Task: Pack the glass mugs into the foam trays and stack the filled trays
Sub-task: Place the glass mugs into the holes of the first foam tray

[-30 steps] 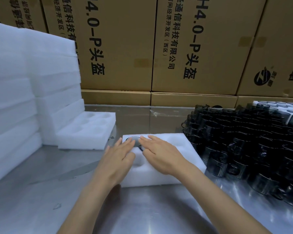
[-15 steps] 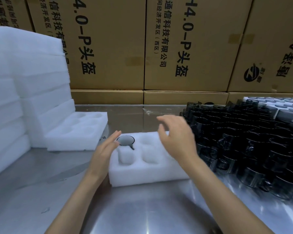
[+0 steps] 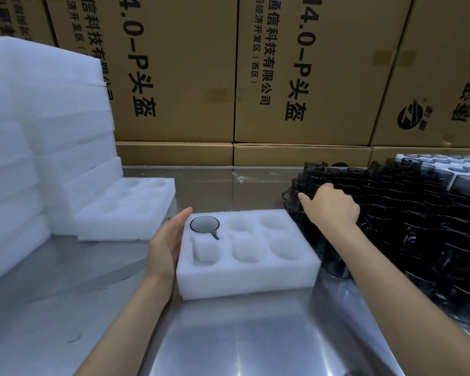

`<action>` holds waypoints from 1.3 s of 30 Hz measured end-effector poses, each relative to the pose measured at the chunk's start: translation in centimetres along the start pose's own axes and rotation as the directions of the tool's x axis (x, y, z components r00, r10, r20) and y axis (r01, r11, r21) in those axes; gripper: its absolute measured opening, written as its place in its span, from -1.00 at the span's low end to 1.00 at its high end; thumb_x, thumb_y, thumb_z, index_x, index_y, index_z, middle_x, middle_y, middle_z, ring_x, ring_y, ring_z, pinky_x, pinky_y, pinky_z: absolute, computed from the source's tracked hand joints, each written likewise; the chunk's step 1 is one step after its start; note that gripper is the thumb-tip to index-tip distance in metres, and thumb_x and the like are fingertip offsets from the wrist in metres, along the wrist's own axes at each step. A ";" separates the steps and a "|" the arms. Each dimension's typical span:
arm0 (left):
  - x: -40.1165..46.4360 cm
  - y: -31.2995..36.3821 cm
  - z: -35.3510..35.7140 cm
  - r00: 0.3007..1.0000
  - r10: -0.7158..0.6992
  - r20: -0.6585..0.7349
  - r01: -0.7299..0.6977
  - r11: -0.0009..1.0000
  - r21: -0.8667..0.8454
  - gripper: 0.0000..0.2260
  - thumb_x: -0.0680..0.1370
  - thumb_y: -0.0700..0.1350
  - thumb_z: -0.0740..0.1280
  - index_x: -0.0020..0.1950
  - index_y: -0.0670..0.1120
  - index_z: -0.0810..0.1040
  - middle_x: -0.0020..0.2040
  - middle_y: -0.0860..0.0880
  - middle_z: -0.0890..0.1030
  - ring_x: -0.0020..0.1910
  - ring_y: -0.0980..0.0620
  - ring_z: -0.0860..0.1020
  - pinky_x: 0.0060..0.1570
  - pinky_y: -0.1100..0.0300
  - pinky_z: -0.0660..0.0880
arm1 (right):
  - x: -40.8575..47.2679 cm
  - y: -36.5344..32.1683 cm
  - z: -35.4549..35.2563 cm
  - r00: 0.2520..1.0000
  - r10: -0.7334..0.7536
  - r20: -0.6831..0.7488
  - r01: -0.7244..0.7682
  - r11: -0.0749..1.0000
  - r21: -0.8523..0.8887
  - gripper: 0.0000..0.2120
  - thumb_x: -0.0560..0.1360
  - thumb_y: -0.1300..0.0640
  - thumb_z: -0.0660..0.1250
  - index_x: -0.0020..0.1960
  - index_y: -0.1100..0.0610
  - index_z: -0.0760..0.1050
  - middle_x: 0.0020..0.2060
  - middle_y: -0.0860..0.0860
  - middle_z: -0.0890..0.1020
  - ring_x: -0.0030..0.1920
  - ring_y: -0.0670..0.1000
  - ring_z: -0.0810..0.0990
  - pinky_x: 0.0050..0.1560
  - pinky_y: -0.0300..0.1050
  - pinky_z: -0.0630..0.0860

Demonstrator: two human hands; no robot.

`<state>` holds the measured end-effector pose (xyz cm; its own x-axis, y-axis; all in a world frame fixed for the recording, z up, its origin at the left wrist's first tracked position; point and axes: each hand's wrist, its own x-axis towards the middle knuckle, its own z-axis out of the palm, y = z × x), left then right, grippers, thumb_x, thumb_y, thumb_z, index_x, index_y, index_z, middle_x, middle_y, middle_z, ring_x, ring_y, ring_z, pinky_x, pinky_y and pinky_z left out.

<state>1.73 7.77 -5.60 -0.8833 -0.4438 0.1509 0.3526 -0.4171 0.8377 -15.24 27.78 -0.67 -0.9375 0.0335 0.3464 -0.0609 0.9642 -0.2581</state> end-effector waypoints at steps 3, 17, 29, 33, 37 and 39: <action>0.0 0.3 0.2 0.999 0.030 -0.030 -0.031 0.999 -0.041 -0.76 0.36 -0.05 0.26 -0.33 -0.06 0.72 -0.28 0.00 0.69 -0.32 0.09 0.67 -0.44 0.34 0.52 | -0.1 0.3 -0.4 0.999 -0.002 -0.041 0.003 1.000 0.025 -0.54 0.54 -0.22 0.20 -0.13 0.21 0.41 -0.30 0.10 0.52 -0.28 0.14 0.48 -0.41 -0.19 0.27; -0.1 1.0 1.0 0.987 0.154 -0.046 -0.147 0.980 0.137 -0.77 0.54 -0.16 0.18 0.02 -0.12 0.64 -0.03 0.04 0.70 -0.07 0.21 0.64 -0.26 0.42 0.52 | -7.5 -4.8 -1.2 0.716 -0.689 -0.108 0.696 0.693 0.191 -0.70 0.60 -0.13 0.08 -0.19 0.04 0.20 -0.30 -0.09 0.28 -0.18 -0.02 0.31 -0.30 -0.07 0.20; -0.4 0.6 0.8 0.983 0.177 0.052 -0.184 0.921 0.344 -0.72 0.39 -0.01 0.25 0.01 0.02 0.67 0.11 0.12 0.65 0.22 0.22 0.50 0.22 0.23 0.34 | -7.3 -5.2 0.6 0.689 -0.725 -0.014 0.725 0.688 0.030 -0.78 0.62 -0.14 0.01 -0.07 0.00 0.17 -0.16 -0.11 0.24 -0.11 -0.04 0.21 -0.38 -0.12 0.12; -0.5 0.4 1.1 0.980 0.179 0.090 -0.200 0.889 0.411 -0.76 0.44 -0.06 0.25 0.02 0.05 0.65 0.08 0.15 0.65 0.16 0.29 0.50 0.09 0.41 0.37 | -6.9 -5.4 0.8 0.698 -0.716 0.020 0.713 0.698 0.062 -0.76 0.62 -0.13 0.03 0.00 0.04 0.28 -0.14 -0.09 0.25 -0.11 -0.02 0.23 -0.28 -0.12 0.21; -0.4 -0.2 0.8 0.971 0.194 0.140 -0.239 0.759 0.606 -0.78 0.49 -0.16 0.34 0.10 0.06 0.60 0.07 0.17 0.61 0.05 0.37 0.51 -0.04 0.57 0.34 | -6.5 -5.4 0.7 0.717 -0.696 0.041 0.691 0.718 0.091 -0.77 0.62 -0.11 0.05 0.03 0.05 0.31 -0.13 -0.07 0.25 -0.11 0.02 0.27 -0.25 -0.09 0.24; -0.2 -0.6 0.6 0.965 0.202 0.165 -0.259 0.652 0.713 -0.68 0.50 -0.26 0.34 0.14 0.11 0.54 0.11 0.27 0.54 0.10 0.43 0.44 -0.02 0.61 0.30 | -6.4 -5.5 0.8 0.708 -0.704 0.049 0.699 0.709 0.088 -0.77 0.62 -0.11 0.05 0.03 0.04 0.31 -0.13 -0.06 0.26 -0.11 0.04 0.30 -0.25 -0.09 0.24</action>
<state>1.55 8.57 -5.85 -0.8325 -0.3815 0.4019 0.2383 0.4083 0.8812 -9.18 22.09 -2.22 -0.6378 -0.6681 0.3831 -0.7288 0.6844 -0.0198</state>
